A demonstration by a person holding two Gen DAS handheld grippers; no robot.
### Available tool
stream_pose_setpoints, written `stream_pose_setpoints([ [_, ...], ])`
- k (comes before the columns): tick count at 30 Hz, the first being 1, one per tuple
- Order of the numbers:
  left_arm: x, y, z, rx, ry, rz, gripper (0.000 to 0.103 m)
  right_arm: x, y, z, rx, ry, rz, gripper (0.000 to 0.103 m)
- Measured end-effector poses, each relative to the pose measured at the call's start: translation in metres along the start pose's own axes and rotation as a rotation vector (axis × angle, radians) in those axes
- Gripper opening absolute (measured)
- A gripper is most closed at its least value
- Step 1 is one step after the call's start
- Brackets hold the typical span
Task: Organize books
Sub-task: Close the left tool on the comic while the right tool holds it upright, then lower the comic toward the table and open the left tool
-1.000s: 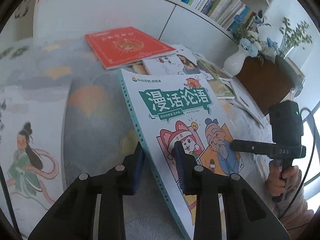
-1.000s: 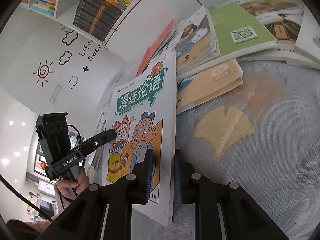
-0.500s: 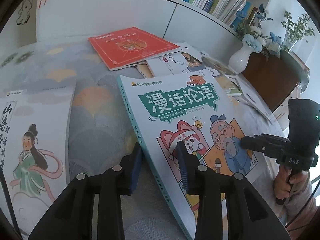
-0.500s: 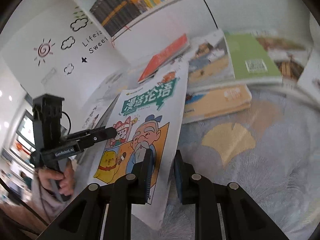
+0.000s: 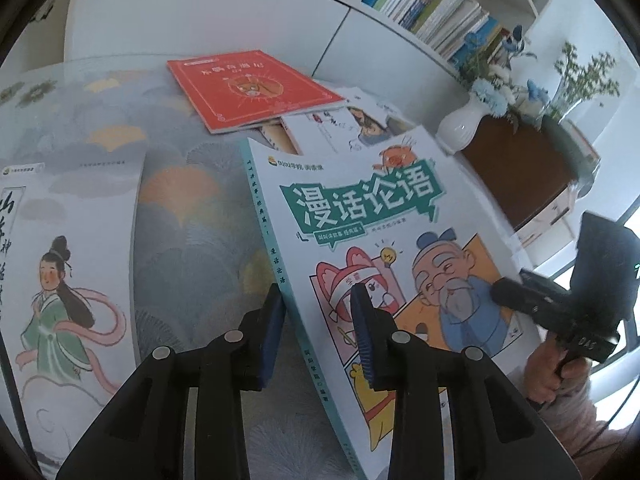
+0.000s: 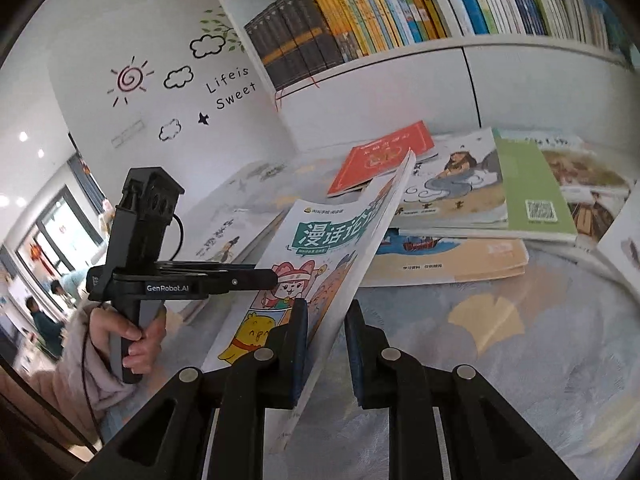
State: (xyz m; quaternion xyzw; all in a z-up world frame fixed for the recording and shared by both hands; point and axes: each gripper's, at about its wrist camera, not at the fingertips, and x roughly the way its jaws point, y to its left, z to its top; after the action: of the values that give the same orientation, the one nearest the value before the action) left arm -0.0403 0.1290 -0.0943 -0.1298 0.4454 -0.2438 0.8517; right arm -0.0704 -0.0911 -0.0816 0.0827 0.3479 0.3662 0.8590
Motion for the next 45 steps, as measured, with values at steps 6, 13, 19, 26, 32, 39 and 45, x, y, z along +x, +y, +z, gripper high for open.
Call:
stream_pose_setpoints([
  [6,-0.017,0.002,0.006,-0.018,-0.034,-0.019,0.029,-0.004,0.009,0.003,0.011,-0.007,0.027,0.018],
  [13,-0.042,0.012,0.016,-0.038,-0.075,-0.022,0.029,-0.003,0.036,0.015,-0.015,-0.008,0.059,0.018],
  [19,-0.079,0.032,0.026,-0.027,-0.128,-0.009,0.029,0.013,0.061,0.041,-0.017,0.03,0.091,0.018],
  [26,-0.122,0.077,0.032,-0.016,-0.149,0.041,0.029,0.057,0.105,0.062,-0.047,0.087,0.128,0.018],
  [32,-0.13,0.129,0.025,-0.057,-0.116,0.112,0.029,0.115,0.138,0.062,-0.051,0.166,0.199,0.018],
  [39,-0.111,0.183,0.015,-0.202,-0.069,0.148,0.029,0.169,0.148,0.053,-0.035,0.229,0.208,0.018],
  [45,-0.109,0.188,0.01,-0.207,-0.09,0.189,0.032,0.19,0.14,0.043,0.017,0.242,0.237,0.019],
])
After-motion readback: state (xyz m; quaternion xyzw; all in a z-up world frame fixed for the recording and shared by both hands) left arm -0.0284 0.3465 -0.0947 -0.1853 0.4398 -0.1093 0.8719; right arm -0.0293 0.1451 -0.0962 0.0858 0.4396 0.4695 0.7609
